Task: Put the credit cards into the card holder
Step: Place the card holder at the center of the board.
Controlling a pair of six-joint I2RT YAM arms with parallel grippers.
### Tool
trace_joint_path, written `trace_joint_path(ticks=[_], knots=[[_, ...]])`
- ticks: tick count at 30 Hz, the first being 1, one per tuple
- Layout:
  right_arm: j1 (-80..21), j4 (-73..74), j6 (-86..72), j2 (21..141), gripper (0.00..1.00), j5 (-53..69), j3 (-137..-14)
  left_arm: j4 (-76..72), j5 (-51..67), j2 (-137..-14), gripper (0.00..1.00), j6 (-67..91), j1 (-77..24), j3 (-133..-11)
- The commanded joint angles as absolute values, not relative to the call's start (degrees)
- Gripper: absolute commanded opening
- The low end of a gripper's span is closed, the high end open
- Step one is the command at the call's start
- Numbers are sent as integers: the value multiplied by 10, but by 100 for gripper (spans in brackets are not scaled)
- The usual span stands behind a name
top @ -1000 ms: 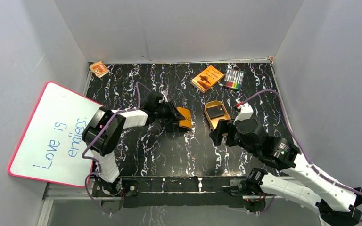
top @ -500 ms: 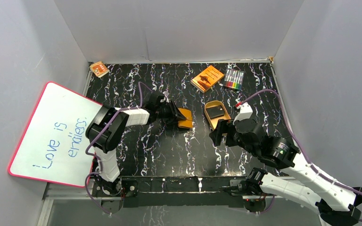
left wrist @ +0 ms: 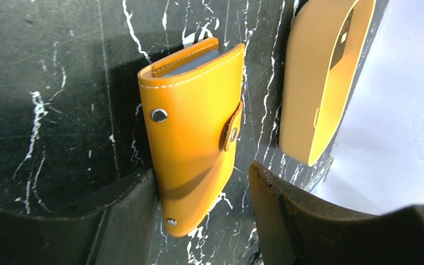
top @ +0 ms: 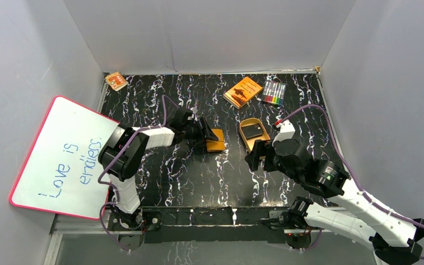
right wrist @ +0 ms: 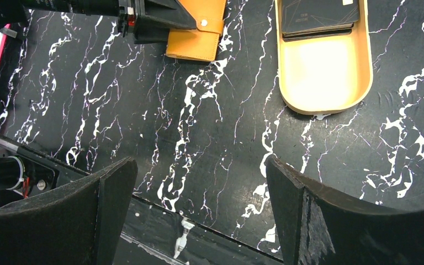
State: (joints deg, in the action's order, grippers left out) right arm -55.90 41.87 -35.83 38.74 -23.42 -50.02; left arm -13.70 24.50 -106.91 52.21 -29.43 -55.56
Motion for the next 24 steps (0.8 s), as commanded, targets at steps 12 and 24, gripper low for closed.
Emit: trace_joint_path(ticks=[12, 24], knots=[[-559, 398, -363, 380, 95, -237, -508, -31, 149, -1021, 59, 458, -295, -573], [-558, 392, -365, 389, 94, -233, -508, -16, 132, -1015, 58, 447, -295, -570]])
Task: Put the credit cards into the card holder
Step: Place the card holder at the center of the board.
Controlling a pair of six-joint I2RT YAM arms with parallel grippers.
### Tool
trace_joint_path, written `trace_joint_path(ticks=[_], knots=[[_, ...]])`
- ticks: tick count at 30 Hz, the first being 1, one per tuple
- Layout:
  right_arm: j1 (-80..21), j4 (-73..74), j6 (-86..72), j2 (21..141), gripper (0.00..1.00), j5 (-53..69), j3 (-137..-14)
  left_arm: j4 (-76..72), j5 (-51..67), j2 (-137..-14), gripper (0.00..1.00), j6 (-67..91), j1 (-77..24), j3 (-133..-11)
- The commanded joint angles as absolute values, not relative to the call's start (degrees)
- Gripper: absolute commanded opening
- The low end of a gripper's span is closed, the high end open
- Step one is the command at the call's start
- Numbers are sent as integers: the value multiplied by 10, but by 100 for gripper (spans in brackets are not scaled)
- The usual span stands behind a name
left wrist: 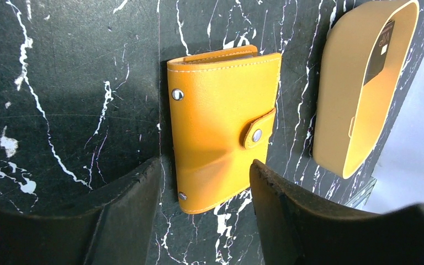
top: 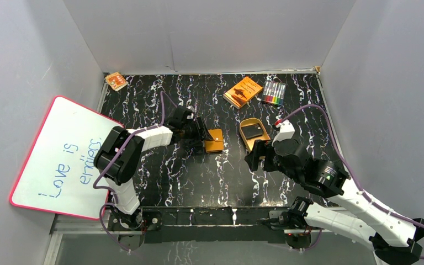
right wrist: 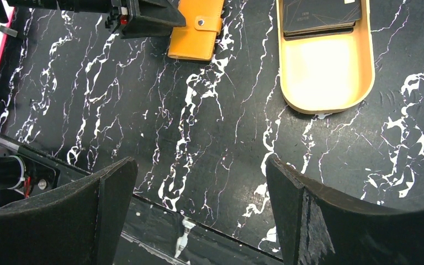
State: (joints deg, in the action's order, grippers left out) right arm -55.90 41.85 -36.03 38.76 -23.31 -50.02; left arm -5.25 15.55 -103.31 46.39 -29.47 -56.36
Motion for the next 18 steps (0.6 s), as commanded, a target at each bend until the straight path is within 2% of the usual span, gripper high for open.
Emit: trace_joint_path(ticks=[1, 13, 18], knots=[[-559, 393, -366, 389, 94, -233, -508, -16, 134, -1017, 57, 448, -295, -570], [-558, 398, -361, 393, 94, -241, -514, 14, 99, -1004, 56, 438, -295, -558], [-559, 416, -356, 394, 95, -258, -521, 61, 38, -978, 65, 417, -281, -546]])
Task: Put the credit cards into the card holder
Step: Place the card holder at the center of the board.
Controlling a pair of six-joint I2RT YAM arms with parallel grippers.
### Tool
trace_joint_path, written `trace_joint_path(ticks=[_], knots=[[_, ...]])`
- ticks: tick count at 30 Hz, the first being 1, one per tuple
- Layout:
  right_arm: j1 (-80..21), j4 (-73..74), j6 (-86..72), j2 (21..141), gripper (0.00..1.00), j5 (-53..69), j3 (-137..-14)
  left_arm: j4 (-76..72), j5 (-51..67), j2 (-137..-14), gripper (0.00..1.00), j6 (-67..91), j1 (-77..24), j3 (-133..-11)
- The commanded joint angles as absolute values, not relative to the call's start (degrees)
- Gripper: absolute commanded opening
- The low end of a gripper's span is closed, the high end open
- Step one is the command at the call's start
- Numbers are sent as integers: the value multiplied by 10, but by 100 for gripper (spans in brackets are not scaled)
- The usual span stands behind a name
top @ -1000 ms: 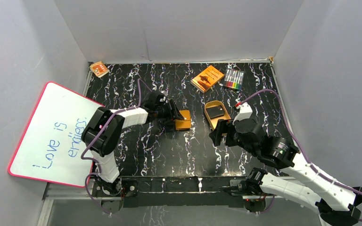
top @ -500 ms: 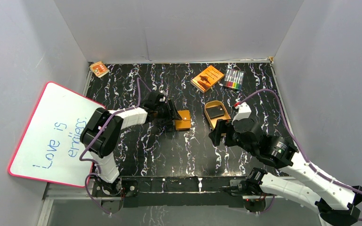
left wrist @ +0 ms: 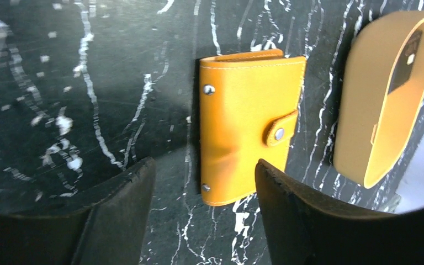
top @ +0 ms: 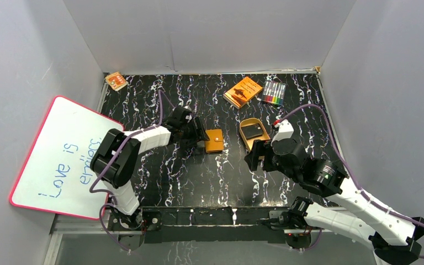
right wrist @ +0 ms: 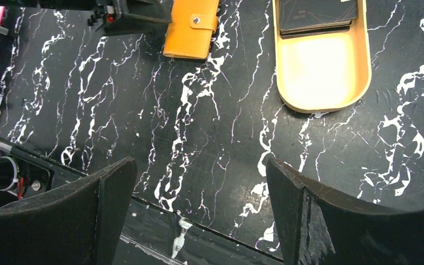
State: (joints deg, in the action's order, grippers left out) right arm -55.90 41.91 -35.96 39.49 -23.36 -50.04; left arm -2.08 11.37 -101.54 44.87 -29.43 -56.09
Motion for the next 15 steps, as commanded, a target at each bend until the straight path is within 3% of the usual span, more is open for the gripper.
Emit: trace_joint_path(ticks=[1, 6, 8, 15], knots=[[-558, 419, -356, 393, 95, -262, -522, 69, 35, -972, 67, 415, -274, -543], [-558, 431, -353, 390, 96, -284, -522, 97, 10, -900, 76, 408, -246, -522], [-559, 425, -347, 393, 97, -287, -520, 109, -23, -860, 89, 398, -245, -521], [-559, 377, -389, 450, 99, -366, -522, 190, -75, -778, 92, 340, -246, -569]])
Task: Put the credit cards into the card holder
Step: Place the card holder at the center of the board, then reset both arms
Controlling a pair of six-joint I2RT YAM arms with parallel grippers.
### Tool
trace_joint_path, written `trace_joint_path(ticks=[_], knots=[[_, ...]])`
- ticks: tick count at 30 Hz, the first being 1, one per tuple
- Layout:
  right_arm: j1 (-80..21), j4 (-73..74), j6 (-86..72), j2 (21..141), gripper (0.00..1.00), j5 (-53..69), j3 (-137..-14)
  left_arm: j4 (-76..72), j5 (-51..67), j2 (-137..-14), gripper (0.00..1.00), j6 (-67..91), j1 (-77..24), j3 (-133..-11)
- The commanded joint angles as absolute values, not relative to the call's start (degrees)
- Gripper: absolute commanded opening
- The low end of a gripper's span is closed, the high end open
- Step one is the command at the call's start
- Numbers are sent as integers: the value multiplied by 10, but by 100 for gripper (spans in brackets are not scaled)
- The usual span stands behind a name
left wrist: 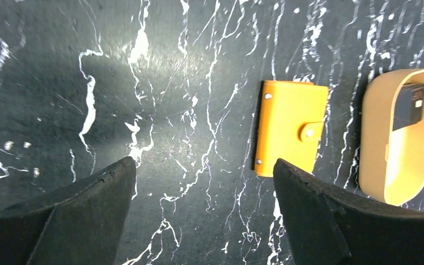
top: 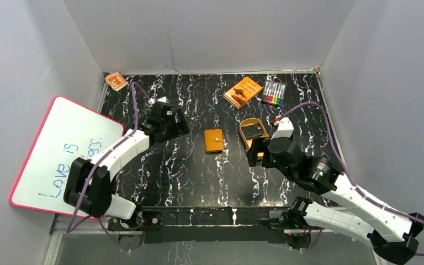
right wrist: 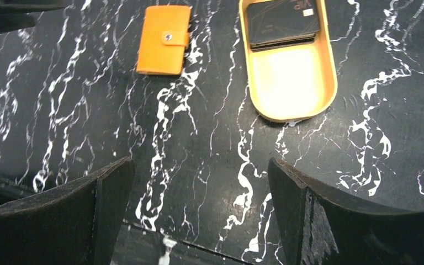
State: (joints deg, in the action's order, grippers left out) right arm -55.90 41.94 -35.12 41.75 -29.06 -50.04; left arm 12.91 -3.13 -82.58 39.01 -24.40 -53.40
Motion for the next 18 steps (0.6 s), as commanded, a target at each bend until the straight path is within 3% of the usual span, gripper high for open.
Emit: trace_joint_path(ticks=[1, 7, 12, 18], knots=[[-559, 383, -406, 462, 99, -384, -530, 193, -71, -765, 92, 332, -246, -567], [-558, 364, -543, 481, 99, -492, -517, 183, 0, -676, 93, 311, -246, -532], [-559, 219, -486, 459, 98, -492, -466, 203, -55, -607, 93, 438, -246, -480], [-557, 240, -411, 545, 99, -485, -538, 312, -121, -574, 93, 585, -246, -490]])
